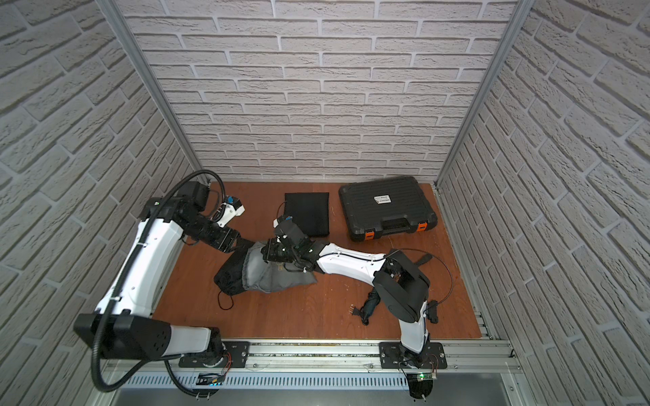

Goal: Pack away hair dryers
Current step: Place the drawstring bag at the center of the board.

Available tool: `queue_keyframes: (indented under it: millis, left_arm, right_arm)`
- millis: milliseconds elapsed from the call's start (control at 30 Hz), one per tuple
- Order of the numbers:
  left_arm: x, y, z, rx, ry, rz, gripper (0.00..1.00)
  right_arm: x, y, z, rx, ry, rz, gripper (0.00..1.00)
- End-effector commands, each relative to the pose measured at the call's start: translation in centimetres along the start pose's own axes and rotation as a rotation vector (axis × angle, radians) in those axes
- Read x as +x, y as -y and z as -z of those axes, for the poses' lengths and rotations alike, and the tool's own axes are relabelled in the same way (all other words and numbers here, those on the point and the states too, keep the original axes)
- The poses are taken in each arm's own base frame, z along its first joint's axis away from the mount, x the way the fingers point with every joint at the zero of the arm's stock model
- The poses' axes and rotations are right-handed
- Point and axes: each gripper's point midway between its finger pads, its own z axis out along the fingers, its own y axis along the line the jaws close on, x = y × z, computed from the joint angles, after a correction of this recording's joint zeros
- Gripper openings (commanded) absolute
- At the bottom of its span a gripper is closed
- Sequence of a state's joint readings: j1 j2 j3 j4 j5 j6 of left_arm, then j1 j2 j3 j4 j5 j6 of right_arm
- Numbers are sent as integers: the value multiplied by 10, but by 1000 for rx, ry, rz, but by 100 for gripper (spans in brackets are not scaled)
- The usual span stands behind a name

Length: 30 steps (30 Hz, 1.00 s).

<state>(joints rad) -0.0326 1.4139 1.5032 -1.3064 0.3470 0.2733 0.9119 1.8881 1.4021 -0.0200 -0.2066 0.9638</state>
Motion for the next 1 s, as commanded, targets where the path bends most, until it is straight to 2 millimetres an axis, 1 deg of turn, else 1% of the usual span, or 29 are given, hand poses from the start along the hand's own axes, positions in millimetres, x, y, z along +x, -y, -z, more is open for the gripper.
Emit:
queue_keyframes:
  millis: [0, 67, 133, 200, 233, 400, 467, 567, 700, 833, 967]
  left_arm:
    - [-16, -4, 1, 26, 82, -100, 65]
    - [-16, -4, 4, 66, 90, -189, 65]
    - [-15, -10, 3, 64, 62, -262, 65]
    - [-15, -14, -1, 62, 35, -310, 65]
    - [-15, -13, -3, 78, 28, -322, 65]
    - [-11, -14, -24, 126, 8, -350, 65]
    - [-5, -12, -32, 123, -17, -410, 65]
    - [2, -14, -45, 86, -51, -484, 65]
    - [7, -15, -55, 35, -72, -581, 65]
    - [1, -19, -63, 11, -57, -641, 66]
    - [-2, -18, -66, 40, -59, -652, 64]
  right_arm:
    - [1, -23, 3, -65, -63, 81, 2]
    - [3, -23, 2, -68, -79, 94, 2]
    - [5, -21, 2, -60, -90, 105, 2]
    - [8, -20, 3, -57, -108, 123, 2]
    - [10, -18, 4, -54, -117, 132, 2]
    - [20, 1, 7, 7, -177, 170, 2]
    - [23, 5, 9, 16, -199, 183, 2]
    - [24, 11, 14, 38, -210, 195, 2]
    - [21, 20, 18, 52, -206, 191, 2]
    - [20, 23, 20, 55, -209, 189, 2]
    - [19, 33, 27, 90, -215, 192, 2]
